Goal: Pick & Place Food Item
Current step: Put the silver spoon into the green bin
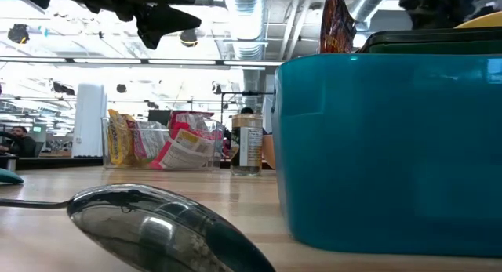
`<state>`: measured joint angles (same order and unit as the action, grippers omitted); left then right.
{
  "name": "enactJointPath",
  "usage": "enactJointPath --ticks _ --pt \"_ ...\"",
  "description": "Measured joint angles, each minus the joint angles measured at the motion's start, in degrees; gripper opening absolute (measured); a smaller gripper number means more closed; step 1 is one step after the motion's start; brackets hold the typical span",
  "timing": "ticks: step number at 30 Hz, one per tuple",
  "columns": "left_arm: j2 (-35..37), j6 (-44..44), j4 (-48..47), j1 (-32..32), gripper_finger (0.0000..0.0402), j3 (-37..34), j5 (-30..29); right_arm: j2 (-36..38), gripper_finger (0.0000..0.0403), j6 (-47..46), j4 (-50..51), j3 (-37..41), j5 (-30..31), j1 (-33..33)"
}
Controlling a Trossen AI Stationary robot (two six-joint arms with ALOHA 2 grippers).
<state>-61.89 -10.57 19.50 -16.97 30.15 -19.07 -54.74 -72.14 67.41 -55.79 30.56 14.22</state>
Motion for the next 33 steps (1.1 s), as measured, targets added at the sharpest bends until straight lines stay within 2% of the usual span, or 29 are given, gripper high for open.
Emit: enactJointPath --ticks 9,17,23,33 --pt "0.00 0.00 -0.03 0.02 0.0210 0.00 0.00 -3.94 0.0010 13.11 -9.09 0.09 -14.87 -15.34" --pt "0.00 0.00 -0.01 0.02 0.0210 0.00 -0.04 -13.03 0.0010 19.58 -11.90 0.00 -26.04 -25.99" --pt "0.00 0.00 -0.11 0.00 0.0210 0.00 -0.07 -19.36 0.0010 23.07 -14.13 0.02 -29.75 -30.40" --pt "0.00 0.00 -0.16 0.02 0.0210 0.00 -0.15 -26.09 0.0011 23.28 -16.35 0.01 -36.55 -35.63"
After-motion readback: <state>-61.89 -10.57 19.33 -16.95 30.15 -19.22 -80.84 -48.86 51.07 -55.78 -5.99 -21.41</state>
